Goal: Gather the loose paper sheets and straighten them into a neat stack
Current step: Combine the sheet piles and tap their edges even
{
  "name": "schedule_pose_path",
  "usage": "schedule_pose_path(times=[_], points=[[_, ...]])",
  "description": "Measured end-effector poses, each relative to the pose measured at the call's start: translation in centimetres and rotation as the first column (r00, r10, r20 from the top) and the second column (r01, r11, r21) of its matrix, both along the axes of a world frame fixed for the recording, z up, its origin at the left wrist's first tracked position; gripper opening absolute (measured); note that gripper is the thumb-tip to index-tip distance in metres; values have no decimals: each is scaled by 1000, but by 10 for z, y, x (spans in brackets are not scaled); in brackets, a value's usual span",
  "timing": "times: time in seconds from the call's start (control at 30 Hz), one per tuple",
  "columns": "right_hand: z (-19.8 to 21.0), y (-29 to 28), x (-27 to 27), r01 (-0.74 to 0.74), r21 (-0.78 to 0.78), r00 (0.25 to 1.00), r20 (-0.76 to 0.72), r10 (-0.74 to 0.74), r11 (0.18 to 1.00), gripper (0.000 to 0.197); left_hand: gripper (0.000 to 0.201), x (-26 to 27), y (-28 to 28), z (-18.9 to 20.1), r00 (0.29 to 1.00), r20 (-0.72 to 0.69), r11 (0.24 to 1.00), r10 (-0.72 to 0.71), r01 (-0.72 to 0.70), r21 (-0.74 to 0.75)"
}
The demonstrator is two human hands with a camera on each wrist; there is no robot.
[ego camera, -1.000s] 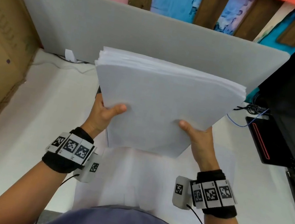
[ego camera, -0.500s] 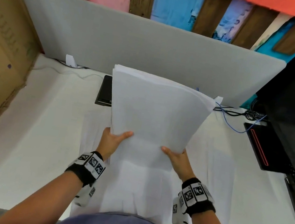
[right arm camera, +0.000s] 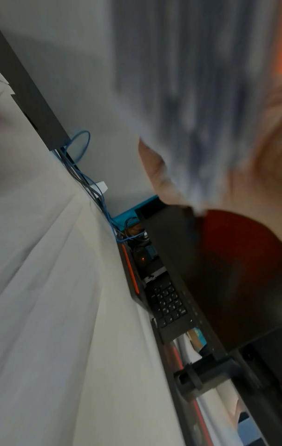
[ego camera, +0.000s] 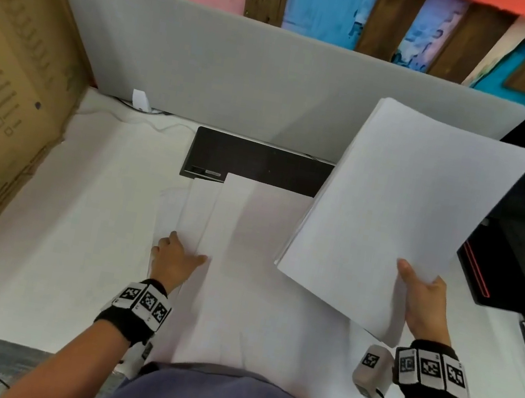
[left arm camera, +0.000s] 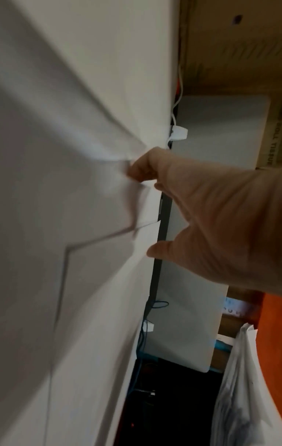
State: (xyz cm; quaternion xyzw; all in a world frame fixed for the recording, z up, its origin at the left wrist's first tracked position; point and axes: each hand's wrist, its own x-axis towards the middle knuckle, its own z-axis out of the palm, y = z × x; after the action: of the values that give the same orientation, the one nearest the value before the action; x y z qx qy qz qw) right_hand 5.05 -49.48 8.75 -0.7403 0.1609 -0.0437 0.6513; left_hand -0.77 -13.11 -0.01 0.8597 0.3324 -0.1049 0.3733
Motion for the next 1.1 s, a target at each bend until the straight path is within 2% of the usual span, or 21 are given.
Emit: schedule_pose_path(times=[0.13, 0.2, 0.33, 0.47, 0.53, 0.67, 0.9, 1.0, 1.1], points=[[-11, -10, -3, 9, 16, 1000, -20, -9, 1000, 28, 103, 2, -23, -4, 991, 110, 978, 77, -54, -200], [-12, -15, -4, 4, -7, 1000, -17, -4, 1000, 27, 103, 5, -31, -8, 980, 162, 956, 119, -70, -283], [-11, -22, -6, -8, -58, 1000, 2, 9, 998, 24, 69, 9, -52, -14, 969, 203, 912, 137, -44, -407], [-13, -24, -4, -7, -48, 1000, 1, 7, 999, 23, 55, 13, -78, -16, 982, 179, 892, 67, 22, -451], [-13, -26, -2, -3, -49, 1000, 0, 3, 999, 24, 49, 19, -71, -13, 982, 163, 890, 99, -14, -456], [-10, -37, 1, 35, -60, 999, 17, -34, 998, 25, 46, 30, -26, 2, 936, 214, 868, 281, -152, -473], [-16, -41, 5, 51, -37, 999, 5, -51, 998, 21, 47, 33, -6, 12, 895, 205, 794, 396, -222, -566], [-17, -43, 3, 42, -70, 999, 8, -42, 997, 17, 49, 36, 12, 16, 893, 186, 781, 410, -238, -578], [-19, -45, 3, 27, -90, 1000, 5, -27, 996, 18, 47, 37, 17, 16, 931, 118, 721, 345, -183, -668]])
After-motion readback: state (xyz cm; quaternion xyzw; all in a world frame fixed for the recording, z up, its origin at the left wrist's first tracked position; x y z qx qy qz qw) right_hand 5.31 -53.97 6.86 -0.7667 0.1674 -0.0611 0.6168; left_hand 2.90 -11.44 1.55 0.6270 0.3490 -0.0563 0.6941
